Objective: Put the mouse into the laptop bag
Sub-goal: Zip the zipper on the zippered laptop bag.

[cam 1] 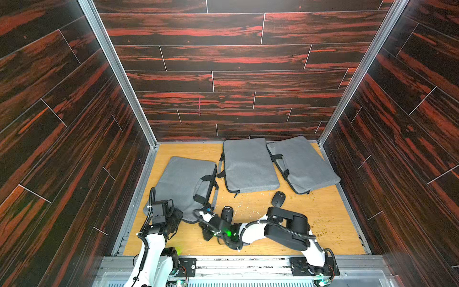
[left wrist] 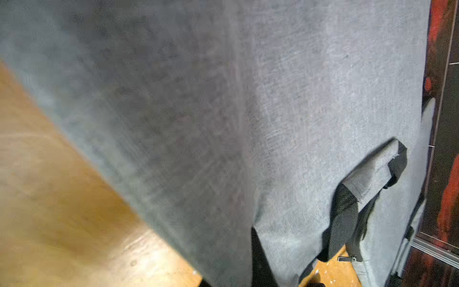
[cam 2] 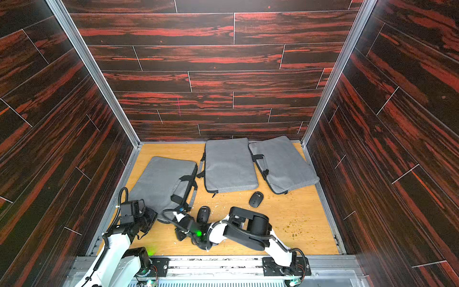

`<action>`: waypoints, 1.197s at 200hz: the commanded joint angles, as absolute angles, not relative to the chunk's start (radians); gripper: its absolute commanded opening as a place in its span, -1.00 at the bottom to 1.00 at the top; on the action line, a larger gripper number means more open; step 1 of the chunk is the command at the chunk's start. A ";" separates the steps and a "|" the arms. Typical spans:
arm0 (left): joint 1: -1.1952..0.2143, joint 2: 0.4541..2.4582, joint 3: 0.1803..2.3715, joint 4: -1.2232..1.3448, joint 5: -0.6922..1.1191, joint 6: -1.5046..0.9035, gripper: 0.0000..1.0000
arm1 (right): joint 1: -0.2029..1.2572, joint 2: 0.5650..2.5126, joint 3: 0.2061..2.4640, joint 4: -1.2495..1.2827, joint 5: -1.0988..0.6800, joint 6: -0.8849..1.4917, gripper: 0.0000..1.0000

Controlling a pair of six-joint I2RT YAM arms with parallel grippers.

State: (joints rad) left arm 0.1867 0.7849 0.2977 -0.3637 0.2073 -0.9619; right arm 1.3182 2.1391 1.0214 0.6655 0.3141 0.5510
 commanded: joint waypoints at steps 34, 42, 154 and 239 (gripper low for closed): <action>0.208 0.839 0.417 -0.389 0.119 -0.884 -1.00 | 1.285 2.114 1.054 0.604 0.357 0.539 -1.00; 0.207 0.848 0.415 -0.373 0.128 -0.883 -1.00 | 1.287 2.128 1.091 0.590 0.348 0.527 -1.00; 0.211 0.608 0.295 -0.488 0.278 -1.036 0.94 | 1.268 2.250 1.417 0.458 0.225 0.431 -1.00; 0.211 0.623 0.185 -0.311 0.337 -1.194 0.96 | 1.324 2.233 1.398 0.484 0.257 0.412 -1.00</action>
